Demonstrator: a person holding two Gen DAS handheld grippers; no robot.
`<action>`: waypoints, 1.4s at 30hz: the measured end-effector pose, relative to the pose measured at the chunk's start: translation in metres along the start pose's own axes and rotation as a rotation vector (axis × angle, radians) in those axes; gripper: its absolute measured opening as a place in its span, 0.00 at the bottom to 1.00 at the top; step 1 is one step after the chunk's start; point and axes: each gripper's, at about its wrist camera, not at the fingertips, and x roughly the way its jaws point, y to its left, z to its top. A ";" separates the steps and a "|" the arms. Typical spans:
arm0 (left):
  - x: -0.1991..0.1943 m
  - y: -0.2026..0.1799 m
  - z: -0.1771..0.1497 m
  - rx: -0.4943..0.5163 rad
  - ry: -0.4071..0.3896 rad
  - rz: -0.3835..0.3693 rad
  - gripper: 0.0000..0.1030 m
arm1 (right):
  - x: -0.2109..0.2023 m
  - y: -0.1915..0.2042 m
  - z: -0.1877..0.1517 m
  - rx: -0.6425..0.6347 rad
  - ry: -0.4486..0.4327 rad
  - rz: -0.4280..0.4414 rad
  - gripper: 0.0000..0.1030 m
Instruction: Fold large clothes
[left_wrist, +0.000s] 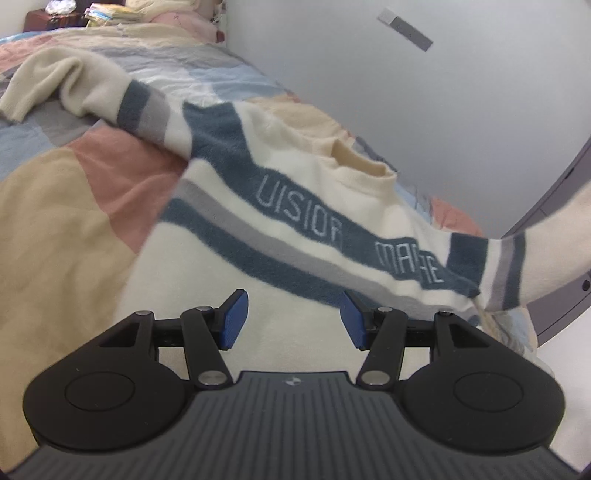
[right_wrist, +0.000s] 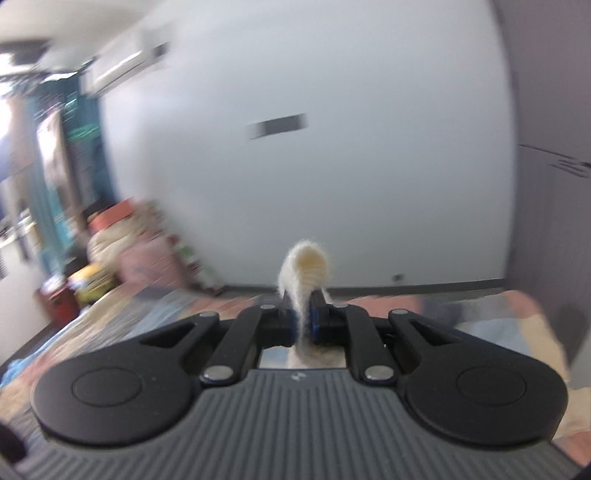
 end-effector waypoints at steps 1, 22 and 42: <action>-0.002 -0.001 0.001 0.005 -0.009 -0.005 0.59 | 0.001 0.018 -0.006 -0.018 0.016 0.030 0.10; -0.066 0.049 0.024 -0.088 -0.180 -0.048 0.60 | 0.107 0.218 -0.277 0.047 0.382 0.335 0.13; -0.047 0.005 -0.005 0.034 -0.134 -0.141 0.60 | 0.086 0.125 -0.256 -0.017 0.365 0.258 0.67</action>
